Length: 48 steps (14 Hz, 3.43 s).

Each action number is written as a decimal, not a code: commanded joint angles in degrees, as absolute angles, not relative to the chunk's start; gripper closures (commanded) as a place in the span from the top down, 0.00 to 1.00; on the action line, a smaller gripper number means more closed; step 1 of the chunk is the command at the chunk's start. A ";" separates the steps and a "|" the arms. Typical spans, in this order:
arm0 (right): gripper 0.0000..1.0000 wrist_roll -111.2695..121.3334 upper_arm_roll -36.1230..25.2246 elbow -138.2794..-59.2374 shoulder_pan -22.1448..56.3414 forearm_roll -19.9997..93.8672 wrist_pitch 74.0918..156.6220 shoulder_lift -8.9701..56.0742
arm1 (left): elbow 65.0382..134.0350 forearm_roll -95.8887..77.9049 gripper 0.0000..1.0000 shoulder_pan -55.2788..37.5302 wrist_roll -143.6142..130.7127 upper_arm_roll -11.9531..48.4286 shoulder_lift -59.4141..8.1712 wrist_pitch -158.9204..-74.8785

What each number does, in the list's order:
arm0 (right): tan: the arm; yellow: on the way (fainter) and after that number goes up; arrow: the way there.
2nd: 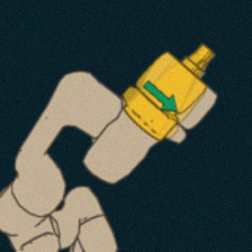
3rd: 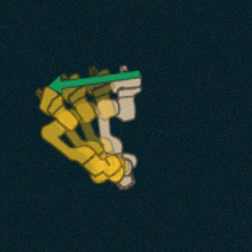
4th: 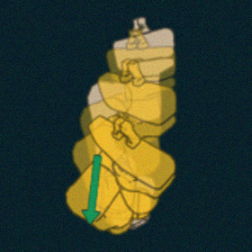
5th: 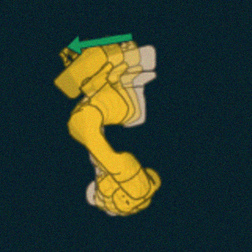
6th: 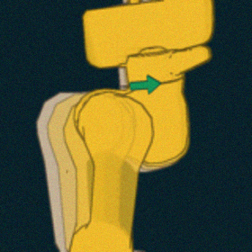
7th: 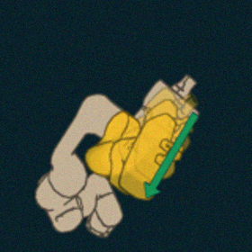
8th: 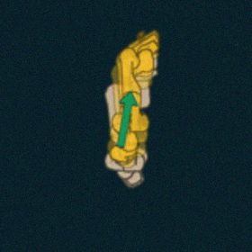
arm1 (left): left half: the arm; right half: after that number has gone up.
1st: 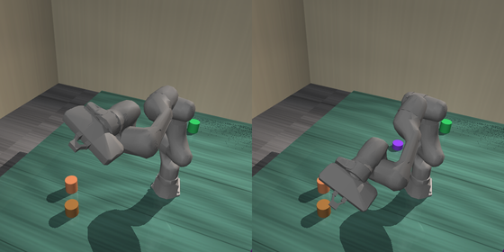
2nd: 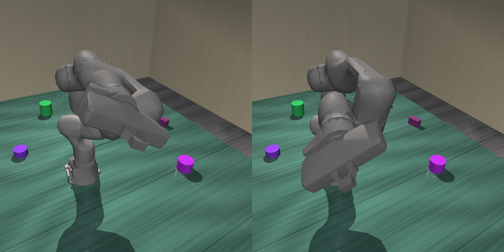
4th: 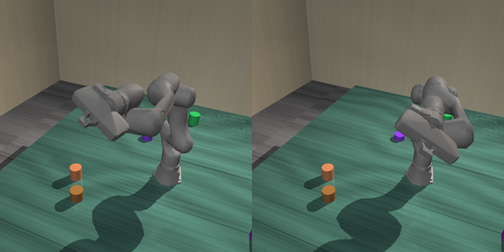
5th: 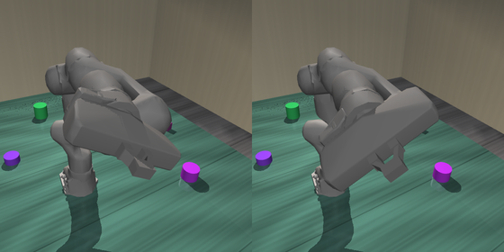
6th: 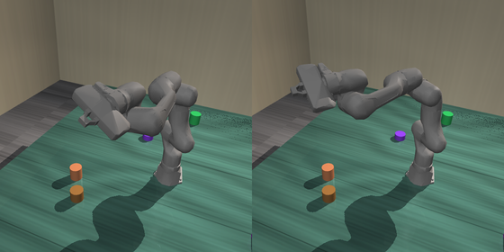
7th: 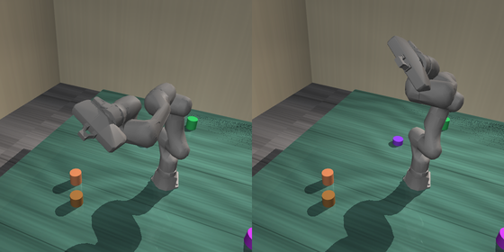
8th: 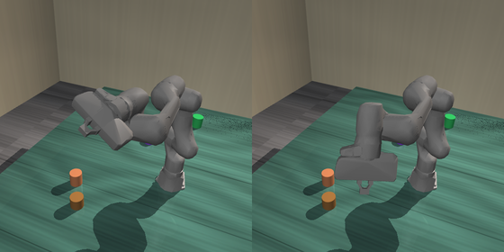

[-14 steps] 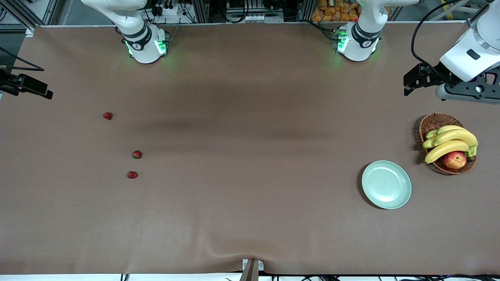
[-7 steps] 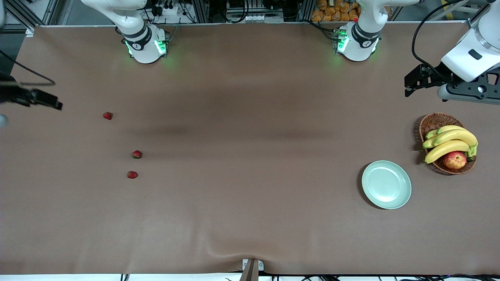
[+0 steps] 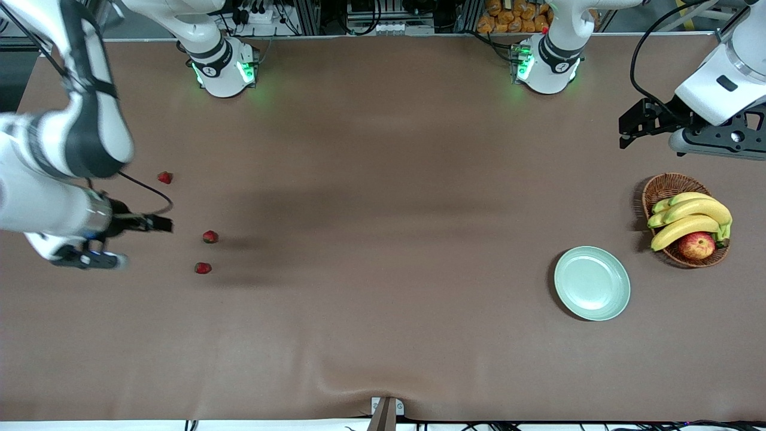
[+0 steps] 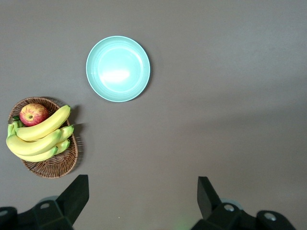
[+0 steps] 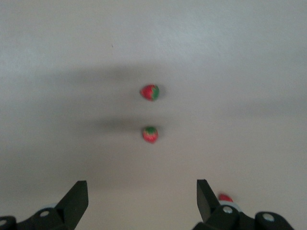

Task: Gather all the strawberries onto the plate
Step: 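Grasp the nearest red strawberry with the right gripper, then carry the strawberry to the table middle and open the right gripper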

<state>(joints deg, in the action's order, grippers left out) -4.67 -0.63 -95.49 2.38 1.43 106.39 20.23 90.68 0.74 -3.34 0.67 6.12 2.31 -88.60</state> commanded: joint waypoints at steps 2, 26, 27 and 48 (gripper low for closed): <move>1.00 -5.10 -0.70 -103.60 2.46 2.81 117.31 22.23 | 90.70 -0.17 1.00 -2.90 1.49 6.24 2.55 -88.95; 0.24 -1.93 -0.62 -111.62 1.84 2.81 127.88 31.38 | 90.70 -0.09 1.00 -2.64 1.49 5.98 2.37 -88.95; 0.17 -2.11 -0.62 -111.53 1.85 2.81 127.88 31.38 | 90.70 -0.09 1.00 -2.64 1.49 5.98 2.37 -88.95; 0.81 -7.29 6.15 -95.19 28.74 32.52 143.26 40.77 | 90.79 -0.17 1.00 -2.64 1.49 5.98 2.37 -88.86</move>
